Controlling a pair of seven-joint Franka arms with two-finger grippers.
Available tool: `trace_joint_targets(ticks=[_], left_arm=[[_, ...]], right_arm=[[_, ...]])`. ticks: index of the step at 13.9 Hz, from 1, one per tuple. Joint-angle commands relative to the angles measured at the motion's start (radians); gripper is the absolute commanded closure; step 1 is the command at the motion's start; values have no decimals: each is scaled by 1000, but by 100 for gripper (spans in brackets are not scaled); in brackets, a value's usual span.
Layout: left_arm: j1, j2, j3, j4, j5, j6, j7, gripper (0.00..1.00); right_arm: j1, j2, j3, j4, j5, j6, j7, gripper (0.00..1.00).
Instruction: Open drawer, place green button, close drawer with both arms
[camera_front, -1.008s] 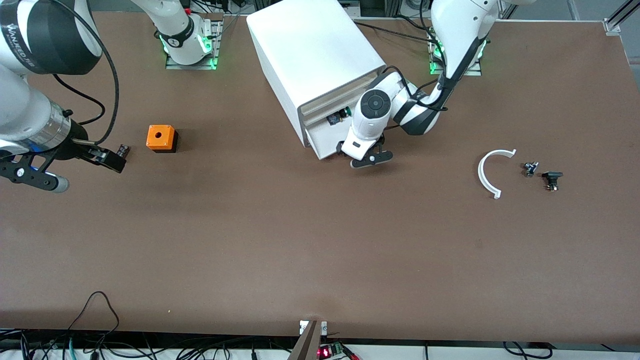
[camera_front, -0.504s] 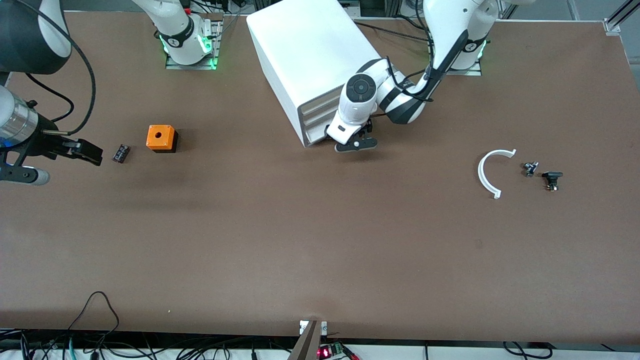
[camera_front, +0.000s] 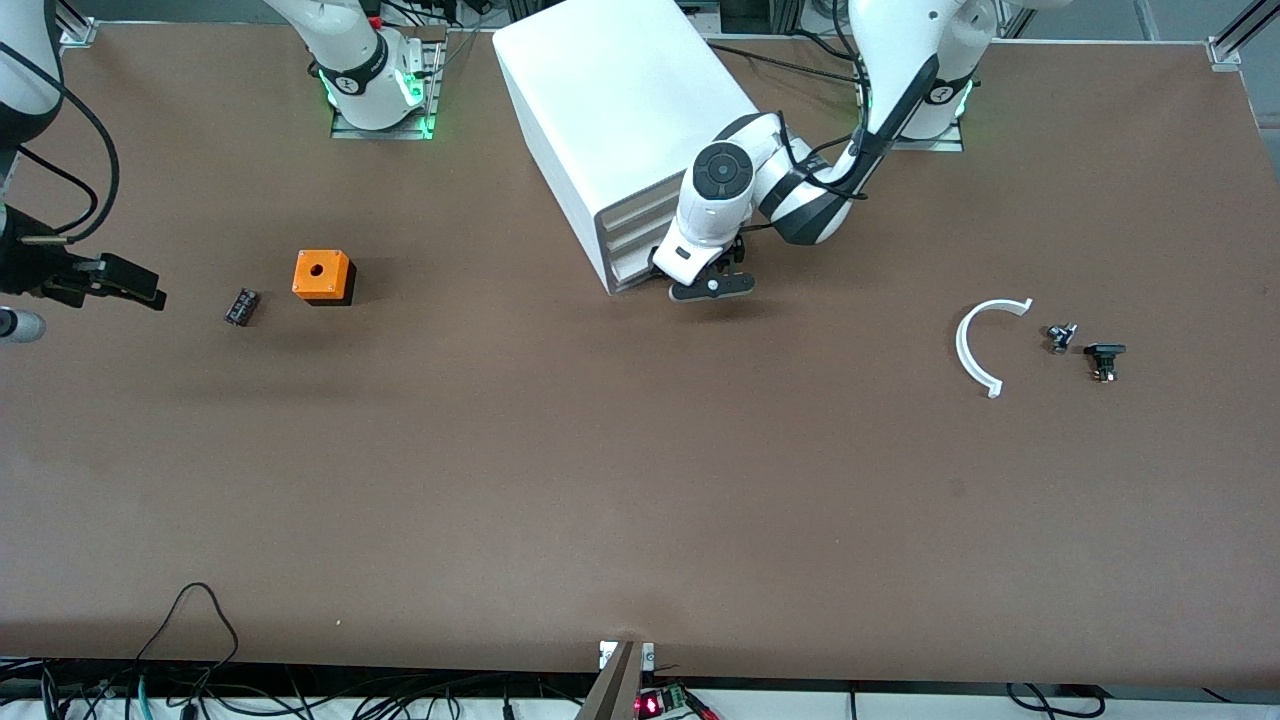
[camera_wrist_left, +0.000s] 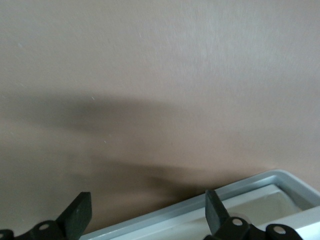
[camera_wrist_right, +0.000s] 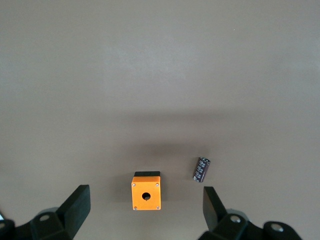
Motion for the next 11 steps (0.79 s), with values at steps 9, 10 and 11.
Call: trace_joint_targets(ticks=[9,10,11], left_arm=[[305,-265,2,166,16,-286,24,0],[321,-271,12,198,15,-335,101,0],[327,-279,40,236,9,-392,180,0]], right_arm=[[6,-163,27,-186,11,24,98,0],[6,-161,27,-189,11,47,93,0],[4,-161,27,-196,11,68,90,0]])
